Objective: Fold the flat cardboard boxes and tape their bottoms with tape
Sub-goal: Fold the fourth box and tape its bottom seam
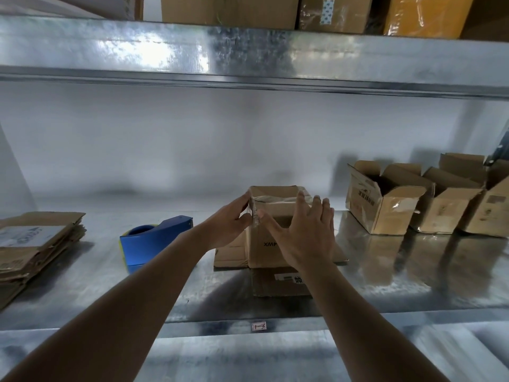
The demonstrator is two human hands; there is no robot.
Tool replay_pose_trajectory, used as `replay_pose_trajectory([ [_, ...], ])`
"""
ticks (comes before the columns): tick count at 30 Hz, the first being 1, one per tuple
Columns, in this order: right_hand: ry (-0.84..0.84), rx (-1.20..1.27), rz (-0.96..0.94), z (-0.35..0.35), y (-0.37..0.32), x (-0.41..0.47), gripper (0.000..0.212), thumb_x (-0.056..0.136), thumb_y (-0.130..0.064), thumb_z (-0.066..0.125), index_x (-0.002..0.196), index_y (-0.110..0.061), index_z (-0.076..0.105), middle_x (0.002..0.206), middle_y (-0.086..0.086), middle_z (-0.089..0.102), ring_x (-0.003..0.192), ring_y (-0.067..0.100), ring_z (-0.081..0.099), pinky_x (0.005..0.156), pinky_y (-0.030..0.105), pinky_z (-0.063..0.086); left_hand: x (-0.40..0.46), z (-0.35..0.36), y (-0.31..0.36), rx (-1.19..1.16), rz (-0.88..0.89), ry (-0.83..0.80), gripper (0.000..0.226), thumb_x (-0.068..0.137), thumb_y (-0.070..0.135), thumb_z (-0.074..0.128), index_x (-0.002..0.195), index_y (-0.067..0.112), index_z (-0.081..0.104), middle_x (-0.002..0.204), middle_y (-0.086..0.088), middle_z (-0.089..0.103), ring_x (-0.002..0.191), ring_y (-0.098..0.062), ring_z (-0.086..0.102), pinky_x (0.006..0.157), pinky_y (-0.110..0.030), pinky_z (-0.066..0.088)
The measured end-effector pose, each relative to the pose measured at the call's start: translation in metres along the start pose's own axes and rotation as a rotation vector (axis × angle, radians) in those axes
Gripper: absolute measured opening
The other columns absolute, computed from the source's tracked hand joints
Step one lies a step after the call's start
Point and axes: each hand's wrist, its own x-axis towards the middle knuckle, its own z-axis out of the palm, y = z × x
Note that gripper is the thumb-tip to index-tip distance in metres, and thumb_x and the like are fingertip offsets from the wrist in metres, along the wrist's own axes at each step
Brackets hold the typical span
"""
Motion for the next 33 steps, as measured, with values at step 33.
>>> replay_pose_trajectory([
  [33, 0.248, 0.116, -0.335, 0.027, 0.018, 0.008, 0.049, 0.102, -0.061, 0.039, 0.124, -0.029, 0.069, 0.149, 0.006, 0.049, 0.136, 0.029, 0.045, 0.101, 0.052, 0.052, -0.002, -0.021, 0.001, 0.334, 0.405, 0.252, 0.042, 0.1, 0.001, 0.05, 0.136, 0.015, 0.067, 0.132, 0.005, 0.055, 0.118, -0.009, 0.056, 0.099, -0.024, 0.048],
])
